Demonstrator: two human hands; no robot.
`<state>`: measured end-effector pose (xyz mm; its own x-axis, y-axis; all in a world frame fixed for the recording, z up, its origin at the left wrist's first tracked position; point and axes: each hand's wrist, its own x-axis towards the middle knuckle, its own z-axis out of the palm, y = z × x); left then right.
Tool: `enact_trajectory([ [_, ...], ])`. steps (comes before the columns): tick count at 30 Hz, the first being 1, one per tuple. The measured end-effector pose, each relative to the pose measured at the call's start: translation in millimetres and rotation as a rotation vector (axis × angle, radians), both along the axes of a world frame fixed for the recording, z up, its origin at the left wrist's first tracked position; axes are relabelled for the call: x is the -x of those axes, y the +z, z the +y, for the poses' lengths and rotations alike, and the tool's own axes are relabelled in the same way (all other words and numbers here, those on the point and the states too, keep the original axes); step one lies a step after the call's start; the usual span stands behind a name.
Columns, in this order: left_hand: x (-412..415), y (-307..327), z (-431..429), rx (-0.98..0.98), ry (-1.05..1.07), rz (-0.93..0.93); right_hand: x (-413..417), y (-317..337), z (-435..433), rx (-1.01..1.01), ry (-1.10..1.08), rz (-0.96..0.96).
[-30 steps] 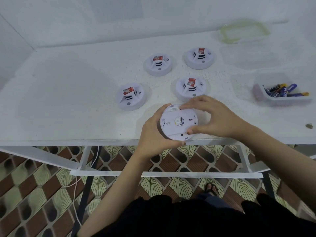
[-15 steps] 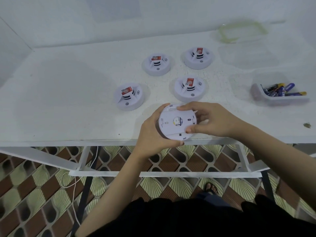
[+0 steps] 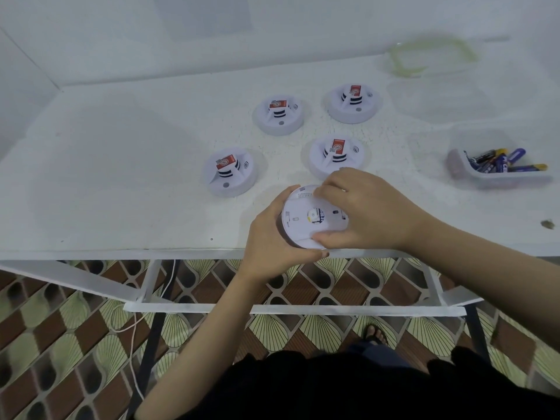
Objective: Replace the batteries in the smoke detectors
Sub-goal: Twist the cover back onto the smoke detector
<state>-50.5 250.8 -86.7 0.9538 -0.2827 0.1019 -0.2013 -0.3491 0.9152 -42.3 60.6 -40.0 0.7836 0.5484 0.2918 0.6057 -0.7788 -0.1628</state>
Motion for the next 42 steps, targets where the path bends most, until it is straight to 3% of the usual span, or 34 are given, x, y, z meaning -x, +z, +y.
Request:
enact_trajectory([
  [8, 1, -2, -6, -0.054, 0.075, -0.062, 0, 4, 11, 0.099, -0.043, 0.020],
  [26, 2, -6, -8, -0.060, 0.092, -0.113, 5, 11, 13, 0.071, -0.148, 0.130],
  [42, 4, -13, -5, -0.106, 0.094, -0.169, 4, 21, 14, 0.126, -0.027, 0.188],
])
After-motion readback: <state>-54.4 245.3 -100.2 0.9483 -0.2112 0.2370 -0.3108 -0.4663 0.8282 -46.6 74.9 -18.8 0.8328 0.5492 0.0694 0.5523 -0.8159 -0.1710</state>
